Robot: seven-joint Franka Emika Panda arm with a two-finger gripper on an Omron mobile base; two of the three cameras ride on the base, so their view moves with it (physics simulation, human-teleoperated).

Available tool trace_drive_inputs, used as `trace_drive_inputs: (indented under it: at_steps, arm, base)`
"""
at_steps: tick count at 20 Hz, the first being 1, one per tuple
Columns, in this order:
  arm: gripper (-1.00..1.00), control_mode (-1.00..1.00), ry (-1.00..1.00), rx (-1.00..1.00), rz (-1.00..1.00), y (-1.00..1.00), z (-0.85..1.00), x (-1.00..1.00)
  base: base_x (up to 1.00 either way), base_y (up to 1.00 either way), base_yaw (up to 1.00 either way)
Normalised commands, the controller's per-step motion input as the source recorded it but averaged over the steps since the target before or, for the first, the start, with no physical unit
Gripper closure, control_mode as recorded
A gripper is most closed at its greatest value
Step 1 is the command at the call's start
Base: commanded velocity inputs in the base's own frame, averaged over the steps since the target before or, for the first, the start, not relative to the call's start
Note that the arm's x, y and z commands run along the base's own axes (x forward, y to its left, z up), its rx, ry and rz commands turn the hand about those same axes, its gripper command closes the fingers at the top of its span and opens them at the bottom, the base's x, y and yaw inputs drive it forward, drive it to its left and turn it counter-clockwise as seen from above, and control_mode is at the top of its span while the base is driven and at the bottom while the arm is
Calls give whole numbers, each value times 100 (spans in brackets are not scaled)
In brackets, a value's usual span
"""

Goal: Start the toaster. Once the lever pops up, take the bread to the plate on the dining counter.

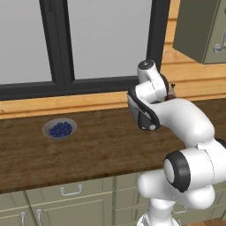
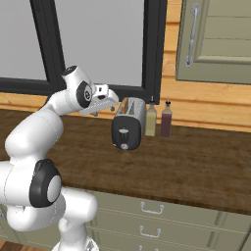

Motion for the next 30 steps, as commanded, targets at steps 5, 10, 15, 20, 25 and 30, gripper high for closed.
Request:
trace_drive_inputs:
  at_steps: [5,10,15,20,25,30]
  arm:
    - [-100,-100,0,0,0,0,0,0]
    - [-100,-100,0,0,0,0,0,0]
    - [-100,-100,0,0,0,0,5,0]
    - [-100,-100,0,4,0,-1,13,12]
    - [-100,-100,0,20,-3,-7,26,27]
    - [-100,-100,1,13,-4,-4,17,39]
  base:
    - [0,0,0]
    - [0,0,0]
    - [0,0,0]
    - [0,0,0]
    - [0,0,0]
    - [0,0,0]
